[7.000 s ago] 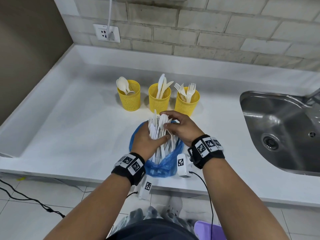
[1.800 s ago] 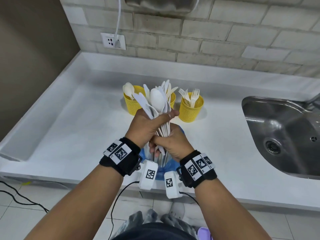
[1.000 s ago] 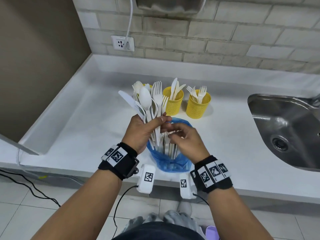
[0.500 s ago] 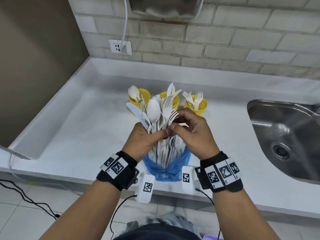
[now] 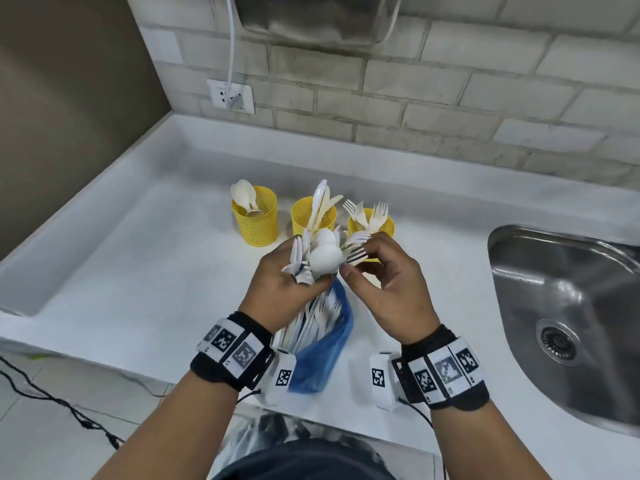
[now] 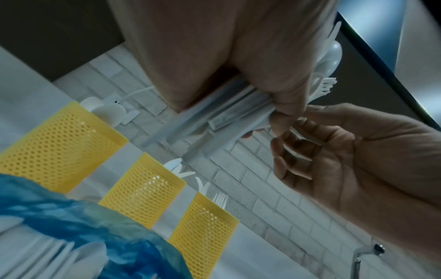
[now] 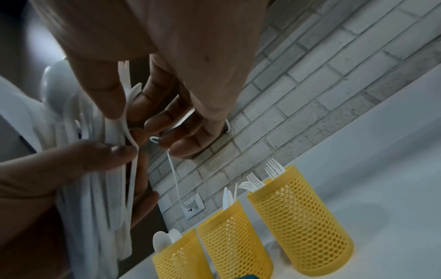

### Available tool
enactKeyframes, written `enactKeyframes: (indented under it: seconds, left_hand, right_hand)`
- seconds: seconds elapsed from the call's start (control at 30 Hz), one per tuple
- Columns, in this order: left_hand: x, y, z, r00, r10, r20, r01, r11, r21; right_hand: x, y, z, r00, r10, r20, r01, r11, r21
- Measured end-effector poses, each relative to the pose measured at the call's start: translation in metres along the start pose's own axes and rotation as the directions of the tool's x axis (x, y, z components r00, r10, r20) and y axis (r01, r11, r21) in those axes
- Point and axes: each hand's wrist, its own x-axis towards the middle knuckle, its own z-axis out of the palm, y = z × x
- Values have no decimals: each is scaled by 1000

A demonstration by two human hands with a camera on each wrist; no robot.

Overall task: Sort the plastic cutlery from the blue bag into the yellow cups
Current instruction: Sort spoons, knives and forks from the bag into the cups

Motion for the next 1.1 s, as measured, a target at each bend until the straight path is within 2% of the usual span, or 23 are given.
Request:
enactKeyframes:
  seconds: [0.1,0.2,0.43,0.63,0.73,0.8,0.93,1.0,1.1]
  left_hand:
    - [3,3,4,998,54,-39,-52,998,45]
    - [4,7,8,996,35,-87,-30,998,56]
    - [7,8,10,999,4,-44,-6,1000,-30]
    - [16,8,2,999,20,26,-19,998,-57]
    - [18,-1,-6,1000,-10,-16,9,998,-62]
    - [18,-7,-12,997,-79,-24,78,995,-58]
    - [18,-4,-22,994,-77,74,96,953,-289]
    - [21,-4,-27,991,-63,122,101,935,-339]
    - [28,-14,-41,989,-107,106,143,888,-437]
  right_hand:
    - [-1,4,-9,1000,-14,6,14,1000,24]
    - [-3,5,-14,1000,-29,-7,29,998,47]
    - [2,7,-11,1000,5,13,-6,992,129]
    - [11,8,-5,999,25,46,-28,997,74]
    - [14,6,2,999,24,39,-26,997,67]
    - [16,4,8,999,27,36,-29,997,67]
    - [21,4,19,1000,23,6,-23,1000,18]
    - [25,3,27,999,10,-38,-11,1000,-16]
    - [32,-3,35,985,59,-163,-46,995,84]
